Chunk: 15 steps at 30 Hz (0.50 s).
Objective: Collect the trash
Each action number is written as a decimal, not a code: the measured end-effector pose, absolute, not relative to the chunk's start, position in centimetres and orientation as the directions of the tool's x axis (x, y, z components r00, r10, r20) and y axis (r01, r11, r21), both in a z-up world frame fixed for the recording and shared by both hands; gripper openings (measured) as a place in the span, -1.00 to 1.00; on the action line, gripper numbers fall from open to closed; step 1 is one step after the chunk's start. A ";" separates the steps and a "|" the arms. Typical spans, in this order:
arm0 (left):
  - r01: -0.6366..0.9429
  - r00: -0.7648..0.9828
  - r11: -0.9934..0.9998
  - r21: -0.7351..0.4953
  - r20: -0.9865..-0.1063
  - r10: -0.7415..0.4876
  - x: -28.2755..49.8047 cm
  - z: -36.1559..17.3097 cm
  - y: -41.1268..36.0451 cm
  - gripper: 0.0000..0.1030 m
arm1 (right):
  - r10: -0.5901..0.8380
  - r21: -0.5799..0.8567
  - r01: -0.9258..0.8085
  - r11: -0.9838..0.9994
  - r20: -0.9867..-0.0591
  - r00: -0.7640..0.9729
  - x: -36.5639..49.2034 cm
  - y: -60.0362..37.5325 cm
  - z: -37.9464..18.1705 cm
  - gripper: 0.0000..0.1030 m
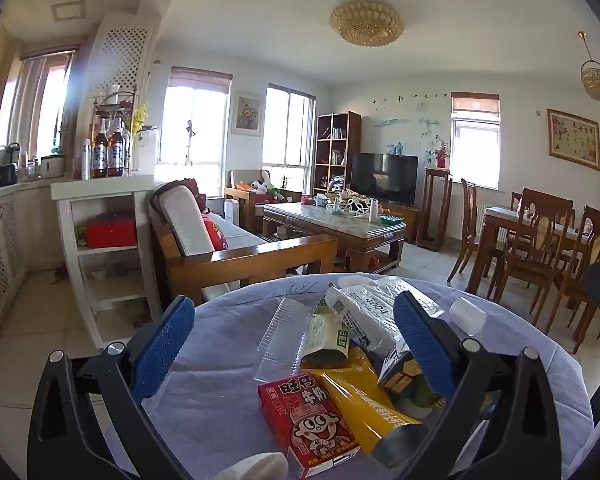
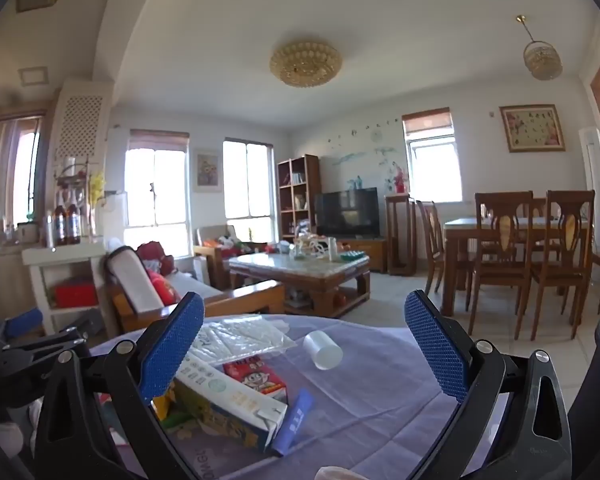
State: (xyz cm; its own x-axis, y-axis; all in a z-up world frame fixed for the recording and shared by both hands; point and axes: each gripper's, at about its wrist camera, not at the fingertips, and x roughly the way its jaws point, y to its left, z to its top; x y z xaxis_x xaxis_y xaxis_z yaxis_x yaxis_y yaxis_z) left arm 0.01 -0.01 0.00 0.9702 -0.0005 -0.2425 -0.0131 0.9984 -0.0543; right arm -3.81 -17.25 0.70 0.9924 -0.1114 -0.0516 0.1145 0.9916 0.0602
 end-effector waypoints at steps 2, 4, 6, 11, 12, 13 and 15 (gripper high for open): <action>-0.013 0.970 0.998 -0.054 -0.242 -0.001 0.0 0.0 0.0 0.91 | -0.111 0.060 0.114 0.992 -0.053 0.992 -3.8 -17.2 0.7 0.92; -0.011 0.970 0.998 -0.054 -0.244 -0.002 0.0 0.0 0.0 0.91 | -0.110 0.061 0.113 0.992 -0.054 0.993 -3.8 -17.2 0.7 0.92; -0.011 0.969 0.998 -0.054 -0.246 -0.002 0.1 0.0 0.0 0.91 | -0.109 0.062 0.112 0.992 -0.054 0.993 -3.8 -17.2 0.7 0.92; -0.012 0.969 0.999 -0.053 -0.245 -0.002 0.1 -0.3 -0.2 0.91 | -0.112 0.063 0.115 0.991 -0.058 0.992 -3.8 -17.3 0.7 0.92; -0.011 0.969 0.999 -0.054 -0.245 -0.002 0.1 -0.3 -0.3 0.91 | -0.112 0.064 0.115 0.991 -0.058 0.992 -3.8 -17.2 0.7 0.92; -0.010 0.969 0.999 -0.054 -0.245 -0.003 0.1 -0.4 -0.3 0.91 | -0.112 0.064 0.116 0.991 -0.059 0.992 -3.8 -17.2 0.7 0.92; -0.011 0.969 0.999 -0.053 -0.249 -0.003 0.3 -0.7 -0.3 0.91 | -0.112 0.064 0.116 0.991 -0.060 0.992 -3.8 -17.3 0.7 0.92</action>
